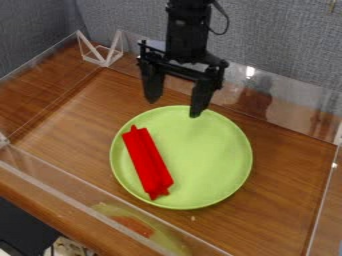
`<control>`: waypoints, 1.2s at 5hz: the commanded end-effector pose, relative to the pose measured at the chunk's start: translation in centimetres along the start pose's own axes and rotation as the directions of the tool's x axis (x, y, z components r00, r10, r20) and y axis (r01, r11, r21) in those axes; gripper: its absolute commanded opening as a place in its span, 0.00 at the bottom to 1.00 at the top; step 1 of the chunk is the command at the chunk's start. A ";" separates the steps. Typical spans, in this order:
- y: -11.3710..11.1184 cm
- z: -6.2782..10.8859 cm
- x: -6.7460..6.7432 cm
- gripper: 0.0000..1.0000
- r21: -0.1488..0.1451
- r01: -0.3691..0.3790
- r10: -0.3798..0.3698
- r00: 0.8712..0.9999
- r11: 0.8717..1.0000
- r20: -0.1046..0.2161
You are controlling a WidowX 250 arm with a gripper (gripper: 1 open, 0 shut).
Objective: Put the carrot on the right side
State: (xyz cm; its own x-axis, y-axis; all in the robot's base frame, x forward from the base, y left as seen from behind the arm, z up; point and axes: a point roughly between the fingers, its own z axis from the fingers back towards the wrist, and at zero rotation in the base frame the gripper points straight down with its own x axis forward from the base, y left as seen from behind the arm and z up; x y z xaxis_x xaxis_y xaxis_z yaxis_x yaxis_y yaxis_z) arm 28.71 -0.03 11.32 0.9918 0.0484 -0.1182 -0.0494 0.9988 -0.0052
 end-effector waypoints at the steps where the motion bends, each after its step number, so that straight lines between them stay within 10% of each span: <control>1: 0.9 2.8 -0.2 1.00 0.013 -0.013 0.012 0.996 1.000 0.093; 3: 1.6 5.5 0.3 1.00 0.012 0.054 -0.056 0.987 0.998 0.149; 6: 1.3 5.7 1.8 1.00 0.018 0.116 -0.118 0.984 0.993 0.135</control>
State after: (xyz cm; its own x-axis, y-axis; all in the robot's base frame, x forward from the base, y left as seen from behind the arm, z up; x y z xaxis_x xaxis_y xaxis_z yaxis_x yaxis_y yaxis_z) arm 30.49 1.43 15.19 0.9973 -0.0607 -0.0407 0.0604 0.9981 -0.0091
